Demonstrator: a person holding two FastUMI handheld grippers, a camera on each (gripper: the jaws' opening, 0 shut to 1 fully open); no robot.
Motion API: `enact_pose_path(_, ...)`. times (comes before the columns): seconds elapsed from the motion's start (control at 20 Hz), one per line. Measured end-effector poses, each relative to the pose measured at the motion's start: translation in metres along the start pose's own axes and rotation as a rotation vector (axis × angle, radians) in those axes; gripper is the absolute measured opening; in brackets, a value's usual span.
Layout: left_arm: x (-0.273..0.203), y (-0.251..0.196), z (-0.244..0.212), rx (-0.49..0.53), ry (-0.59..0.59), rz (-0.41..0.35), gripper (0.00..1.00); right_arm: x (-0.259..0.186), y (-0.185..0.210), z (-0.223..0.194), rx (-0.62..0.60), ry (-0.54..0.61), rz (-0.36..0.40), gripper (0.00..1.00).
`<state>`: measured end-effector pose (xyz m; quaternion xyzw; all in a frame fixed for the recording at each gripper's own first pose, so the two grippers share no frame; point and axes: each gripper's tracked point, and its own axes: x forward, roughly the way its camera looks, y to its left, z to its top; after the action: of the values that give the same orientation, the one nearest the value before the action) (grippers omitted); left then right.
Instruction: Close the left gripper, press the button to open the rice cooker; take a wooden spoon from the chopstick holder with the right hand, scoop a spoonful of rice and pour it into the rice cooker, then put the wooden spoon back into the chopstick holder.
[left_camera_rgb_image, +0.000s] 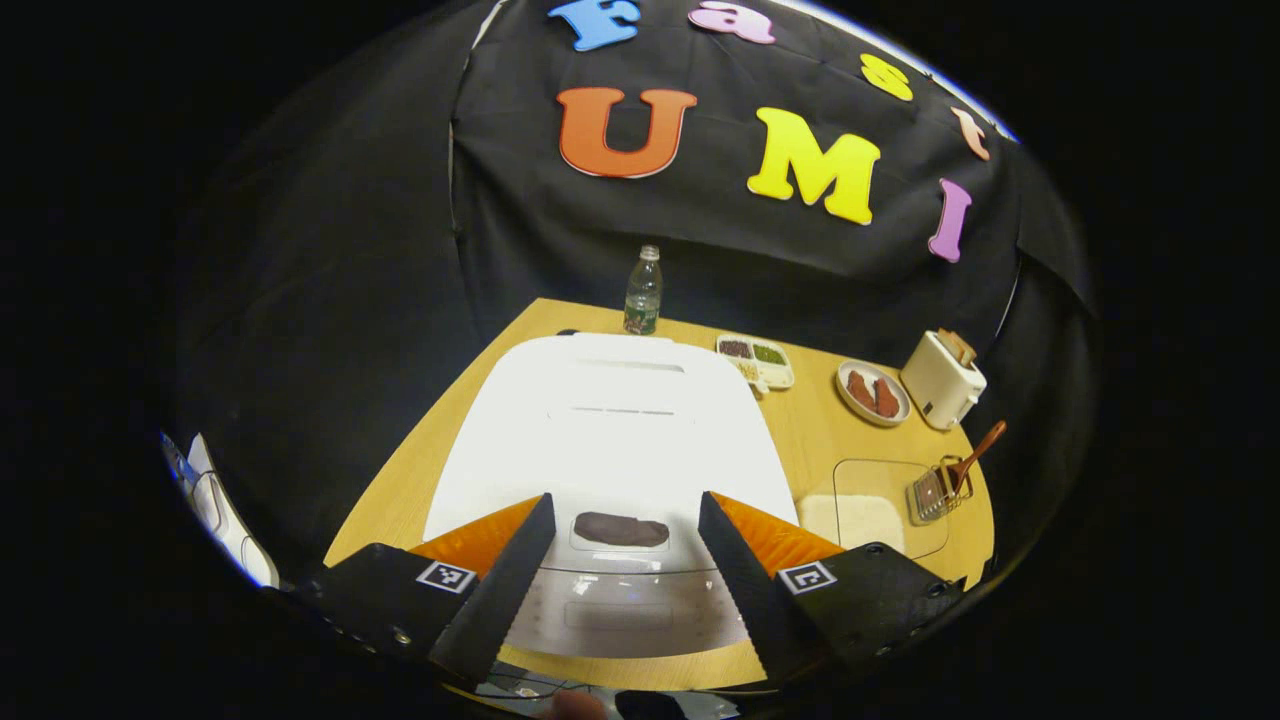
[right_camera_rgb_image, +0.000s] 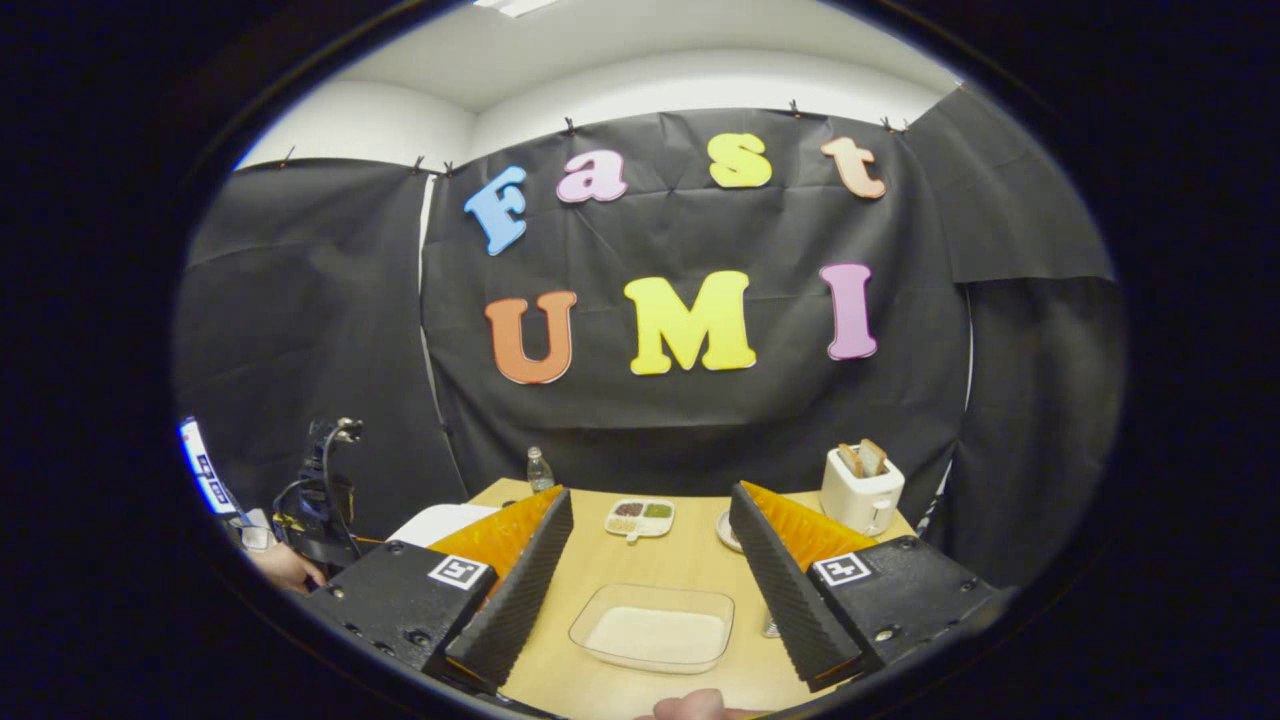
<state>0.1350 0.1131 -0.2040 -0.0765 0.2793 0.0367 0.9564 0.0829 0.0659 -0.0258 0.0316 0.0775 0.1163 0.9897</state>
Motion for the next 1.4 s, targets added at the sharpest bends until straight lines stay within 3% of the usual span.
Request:
enact_pose_path(0.1, -0.017, 0.001, 0.024, -0.015, -0.099, -0.012, 0.94, -0.003, -0.007, 0.003, -0.021, -0.012, -0.052, 1.00)
enact_pose_path(0.15, -0.026, 0.002, 0.038, -0.010, -0.153, -0.011, 0.94, -0.006, -0.012, 0.005, -0.031, -0.017, -0.082, 0.96)
enact_pose_path(0.3, -0.064, -0.004, 0.073, 0.036, -0.303, -0.023, 0.95, -0.013, -0.006, 0.005, -0.029, -0.018, -0.119, 0.96)
enact_pose_path(0.35, -0.079, -0.008, 0.077, 0.052, -0.343, -0.021, 0.95, -0.018, -0.006, 0.004, -0.032, -0.013, -0.136, 1.00)
enact_pose_path(0.4, -0.093, -0.011, 0.084, 0.075, -0.386, -0.020, 0.95, -0.023, -0.005, 0.006, -0.036, -0.016, -0.150, 0.96)
enact_pose_path(0.65, -0.155, -0.052, 0.097, 0.165, -0.530, -0.111, 0.95, -0.051, 0.011, 0.006, -0.086, -0.042, -0.185, 0.96)
enact_pose_path(0.75, -0.177, -0.067, 0.094, 0.159, -0.560, -0.136, 0.94, -0.064, 0.018, 0.008, -0.085, -0.063, -0.189, 1.00)
enact_pose_path(0.95, -0.221, -0.105, 0.086, 0.161, -0.603, -0.179, 0.94, -0.092, 0.015, 0.008, -0.072, -0.090, -0.187, 0.96)
enact_pose_path(1.0, -0.229, -0.112, 0.084, 0.168, -0.613, -0.179, 0.94, -0.099, 0.014, 0.008, -0.067, -0.096, -0.175, 1.00)
enact_pose_path(1.05, -0.238, -0.116, 0.081, 0.175, -0.623, -0.172, 0.94, -0.106, 0.009, 0.010, -0.063, -0.104, -0.174, 0.96)
enact_pose_path(1.4, -0.289, -0.143, 0.051, 0.164, -0.636, -0.138, 0.94, -0.169, -0.028, 0.001, -0.045, -0.130, -0.165, 1.00)
